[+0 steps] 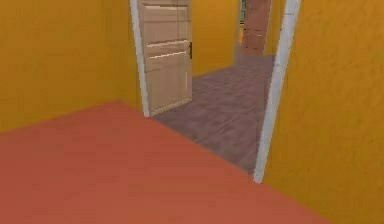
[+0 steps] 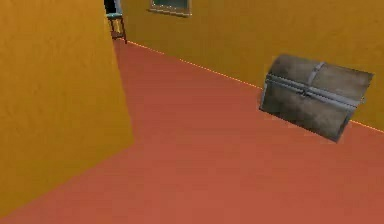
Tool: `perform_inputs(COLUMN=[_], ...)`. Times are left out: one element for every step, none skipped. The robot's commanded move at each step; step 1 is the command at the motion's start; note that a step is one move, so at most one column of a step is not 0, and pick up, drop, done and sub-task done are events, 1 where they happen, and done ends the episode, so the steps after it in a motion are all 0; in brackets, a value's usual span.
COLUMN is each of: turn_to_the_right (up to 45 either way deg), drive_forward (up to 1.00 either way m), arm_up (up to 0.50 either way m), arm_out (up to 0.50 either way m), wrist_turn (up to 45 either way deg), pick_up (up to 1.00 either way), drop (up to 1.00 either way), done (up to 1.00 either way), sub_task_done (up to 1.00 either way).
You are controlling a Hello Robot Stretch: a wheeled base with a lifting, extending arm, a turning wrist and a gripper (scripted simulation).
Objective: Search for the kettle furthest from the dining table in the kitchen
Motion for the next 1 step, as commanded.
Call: perform_inputs(turn_to_the_right=[0.0], drive_forward=[1.0], arm_up=[0.0], arm_out=[0.0], wrist_turn=[0.0], pick_up=[0.0], drop=[0.0], done=[0.0], sub_task_done=[0.0])
